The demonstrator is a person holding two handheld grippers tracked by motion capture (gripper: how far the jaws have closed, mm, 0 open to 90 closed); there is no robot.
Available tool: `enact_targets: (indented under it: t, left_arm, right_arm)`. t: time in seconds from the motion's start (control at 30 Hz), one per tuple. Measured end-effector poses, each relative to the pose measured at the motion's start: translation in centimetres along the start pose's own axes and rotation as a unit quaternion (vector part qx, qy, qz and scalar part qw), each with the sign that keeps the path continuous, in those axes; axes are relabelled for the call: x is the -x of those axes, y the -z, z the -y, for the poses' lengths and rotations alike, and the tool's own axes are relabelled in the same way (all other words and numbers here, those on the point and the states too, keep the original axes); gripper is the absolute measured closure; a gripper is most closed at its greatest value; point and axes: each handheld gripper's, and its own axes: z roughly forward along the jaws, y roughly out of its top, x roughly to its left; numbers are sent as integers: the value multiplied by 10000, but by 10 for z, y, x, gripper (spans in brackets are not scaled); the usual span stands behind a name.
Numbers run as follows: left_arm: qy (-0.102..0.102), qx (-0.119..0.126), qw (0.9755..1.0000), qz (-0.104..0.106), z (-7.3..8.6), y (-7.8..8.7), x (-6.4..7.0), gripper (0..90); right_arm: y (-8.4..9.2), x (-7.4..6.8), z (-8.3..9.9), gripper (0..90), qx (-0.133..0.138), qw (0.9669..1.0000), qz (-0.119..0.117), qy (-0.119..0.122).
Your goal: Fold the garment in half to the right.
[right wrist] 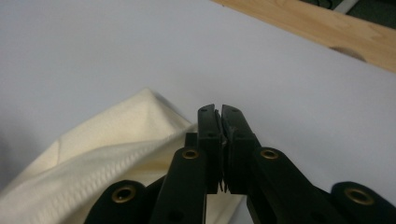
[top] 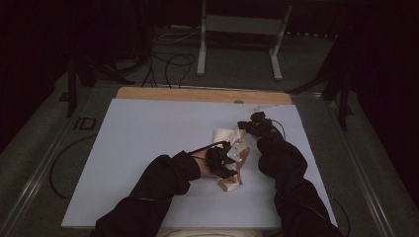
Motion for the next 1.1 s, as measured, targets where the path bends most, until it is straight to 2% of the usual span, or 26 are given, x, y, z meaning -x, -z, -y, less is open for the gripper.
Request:
enact_targets:
  t: [0.1,0.27,0.3,0.4,0.43,0.5,0.57,0.6,0.7,0.77,0.9,1.03,1.1]
  left_arm:
    - [38,68,10000,-50,0,5,0,435]
    - [169,241,9994,-162,-1,20,2,305]
    - [169,241,9994,-162,-1,20,2,279]
    - [336,324,9988,-168,2,27,1,193]
    - [391,337,9985,-158,4,29,0,172]
    - [395,374,9983,-198,9,32,-1,123]
    - [404,358,9984,-191,11,33,-1,60]
    - [454,305,9983,-206,17,36,-2,34]
    - [598,325,9974,-225,29,41,-3,9]
    - [715,323,9966,-245,38,44,-5,2]
    - [931,363,9942,-397,57,52,-6,0]
    - [1127,400,9914,-525,78,60,-7,0]
    - [1171,402,9908,-545,82,62,-7,0]
  right_arm:
    - [-2,4,4,874,-50,9999,7,-95]
    - [-5,13,9,874,-122,9998,132,-102]
    - [-5,14,10,873,-134,9997,121,-157]
    - [-6,19,13,862,-173,9994,91,-300]
    - [-7,20,14,847,-198,9993,57,-296]
    - [-8,21,16,793,-283,9991,132,-275]
    - [-7,23,18,680,-245,9988,202,-385]
    - [-5,25,18,654,-236,9985,236,-424]
    - [-1,30,17,552,-220,9980,340,-488]
    - [3,34,16,506,-258,9972,506,-487]
    - [13,39,13,504,-269,9951,770,-553]
    - [24,36,8,532,-80,9956,738,-571]
    - [28,31,5,535,-3,9968,600,-537]
